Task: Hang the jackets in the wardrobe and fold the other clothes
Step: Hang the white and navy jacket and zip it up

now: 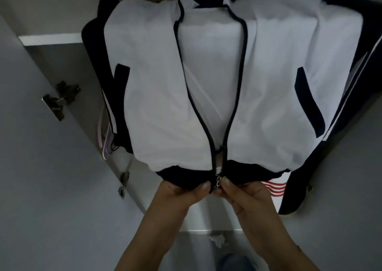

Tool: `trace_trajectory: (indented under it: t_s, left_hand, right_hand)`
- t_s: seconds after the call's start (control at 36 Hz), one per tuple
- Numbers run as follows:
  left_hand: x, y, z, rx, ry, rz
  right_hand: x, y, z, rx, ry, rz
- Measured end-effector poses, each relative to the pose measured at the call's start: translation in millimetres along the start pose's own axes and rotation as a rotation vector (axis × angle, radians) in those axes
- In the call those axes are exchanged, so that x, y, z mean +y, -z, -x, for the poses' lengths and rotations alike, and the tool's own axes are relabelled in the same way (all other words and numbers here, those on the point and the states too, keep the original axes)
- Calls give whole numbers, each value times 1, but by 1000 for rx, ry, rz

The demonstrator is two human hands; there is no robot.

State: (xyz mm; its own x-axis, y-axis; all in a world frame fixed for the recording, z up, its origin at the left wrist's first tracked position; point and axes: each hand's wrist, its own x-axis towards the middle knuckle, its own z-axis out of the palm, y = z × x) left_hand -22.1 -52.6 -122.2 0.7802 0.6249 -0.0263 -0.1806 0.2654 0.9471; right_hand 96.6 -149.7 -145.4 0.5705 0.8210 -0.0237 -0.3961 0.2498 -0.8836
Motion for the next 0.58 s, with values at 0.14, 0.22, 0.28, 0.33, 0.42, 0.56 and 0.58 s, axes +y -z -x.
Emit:
trace_trajectory:
  t_s: [0.14, 0.22, 0.28, 0.33, 0.42, 0.56, 0.58]
  left_hand:
    - [6, -10, -6, 151, -73, 35]
    - [2, -19, -8, 243, -68, 116]
    - [0, -25, -7, 252, -51, 177]
    - [-1, -30, -6, 245, -49, 197]
    - [-3, -31, -4, 259, -63, 163]
    - [-6, -30, -2, 309, -54, 111]
    - [-7, -31, -2, 313, -55, 107]
  right_hand:
    - [-9, 2, 0, 76, 55, 27]
    - [-11, -1, 3, 74, 77, 44]
    - [-11, -4, 5, 95, 83, 49]
    - [-10, -6, 5, 109, 82, 36]
    - [-12, -8, 4, 109, 74, 9]
    - [-10, -7, 4, 109, 80, 43]
    - [-10, -7, 5, 114, 89, 47]
